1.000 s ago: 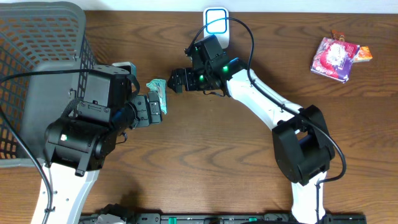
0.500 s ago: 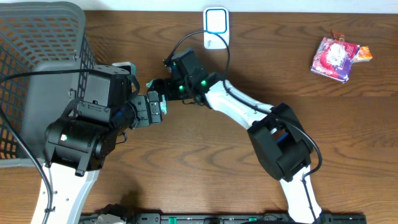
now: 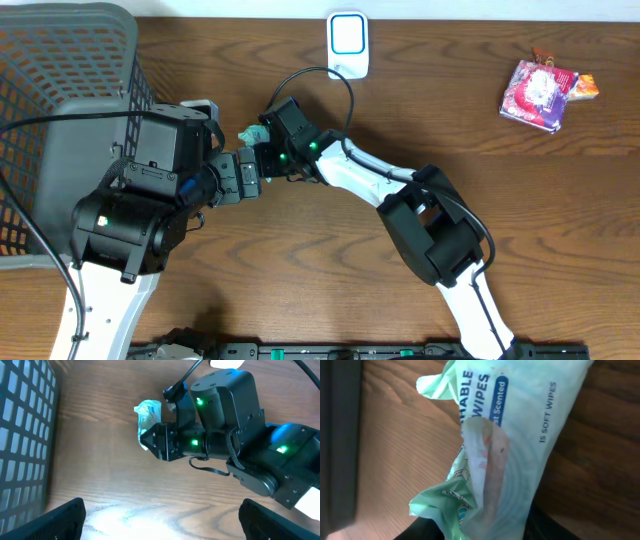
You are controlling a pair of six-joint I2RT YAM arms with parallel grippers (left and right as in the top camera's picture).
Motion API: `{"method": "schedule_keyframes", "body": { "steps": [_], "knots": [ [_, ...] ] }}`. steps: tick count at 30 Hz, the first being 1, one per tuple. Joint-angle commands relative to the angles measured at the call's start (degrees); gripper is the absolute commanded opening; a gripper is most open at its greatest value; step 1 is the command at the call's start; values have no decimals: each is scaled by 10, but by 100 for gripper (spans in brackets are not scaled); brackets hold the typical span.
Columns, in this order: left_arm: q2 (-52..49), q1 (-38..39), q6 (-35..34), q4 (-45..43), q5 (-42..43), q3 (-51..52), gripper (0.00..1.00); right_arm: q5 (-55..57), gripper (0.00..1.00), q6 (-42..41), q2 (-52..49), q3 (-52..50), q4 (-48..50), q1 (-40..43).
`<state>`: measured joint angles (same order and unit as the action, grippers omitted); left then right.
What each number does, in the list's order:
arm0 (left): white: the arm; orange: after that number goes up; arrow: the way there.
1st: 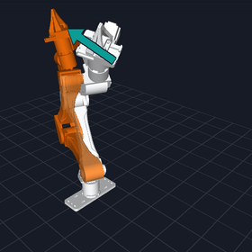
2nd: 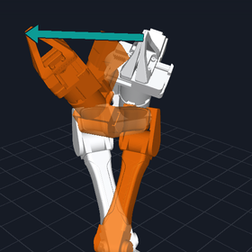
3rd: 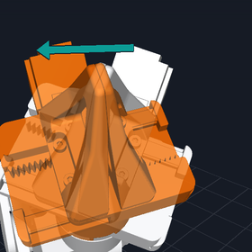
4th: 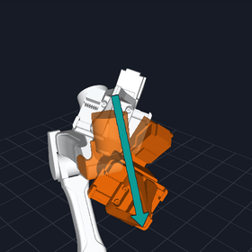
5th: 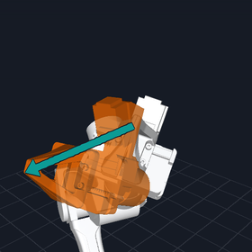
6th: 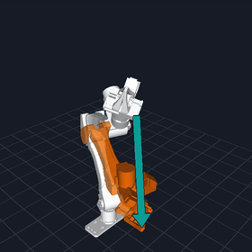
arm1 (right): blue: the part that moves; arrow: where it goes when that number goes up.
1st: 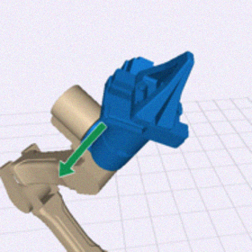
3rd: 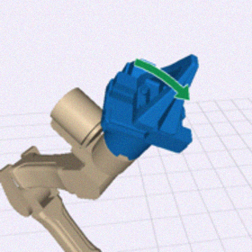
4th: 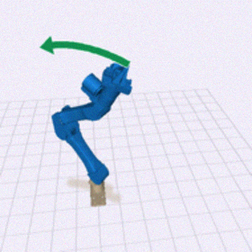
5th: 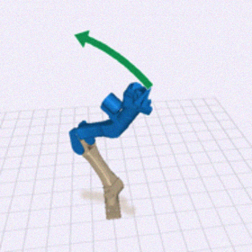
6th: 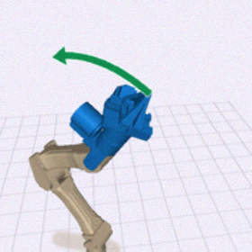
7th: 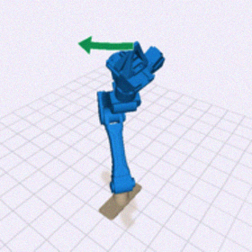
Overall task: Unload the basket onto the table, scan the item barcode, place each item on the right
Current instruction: 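Reach the right gripper to the green wipes pack and grasp it, then hold the green wipes pack over the scanner window with the right gripper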
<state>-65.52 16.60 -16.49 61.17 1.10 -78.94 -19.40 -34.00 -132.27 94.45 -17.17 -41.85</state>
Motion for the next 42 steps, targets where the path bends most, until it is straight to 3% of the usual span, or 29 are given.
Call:
{"method": "schedule_keyframes", "body": {
  "steps": [1, 6, 12, 14, 15, 16, 18, 21, 23, 26, 39, 42],
  "knots": [
    [0, -2, 3, 1, -7, -5, 98, 97, 41, 64, 3, 1, -52, 2],
    [0, -2, 3, 1, -7, -5, 98, 272, 26, 84, 47, 29, -176, 2],
    [0, -2, 3, 1, -7, -5, 98, 383, 32, 92, 71, 35, -266, 2],
    [0, -2, 3, 1, -7, -5, 98, 384, 45, 92, 71, 33, -287, 2],
    [0, -2, 3, 1, -7, -5, 98, 384, 59, 92, 71, 32, -296, 2],
    [0, -2, 3, 1, -7, -5, 98, 384, 81, 93, 71, 33, -305, 2],
    [0, -2, 3, 1, -7, -5, 98, 387, 89, 94, 77, 44, -323, 2],
    [0, -2, 3, 1, -7, -5, 98, 390, 86, 94, 87, 66, -342, 10],
    [0, -2, 3, 1, -7, -5, 98, 388, 76, 94, 89, 86, -345, 23],
    [0, -2, 3, 1, -7, -5, 98, 371, 71, 94, 89, 87, -341, 42],
    [0, -2, 3, 1, -7, -5, 98, 73, 57, 99, 68, 74, -291, 146],
    [0, -2, 3, 1, -7, -5, 98, 51, 56, 105, 55, 74, -278, 143]
  ]
}}
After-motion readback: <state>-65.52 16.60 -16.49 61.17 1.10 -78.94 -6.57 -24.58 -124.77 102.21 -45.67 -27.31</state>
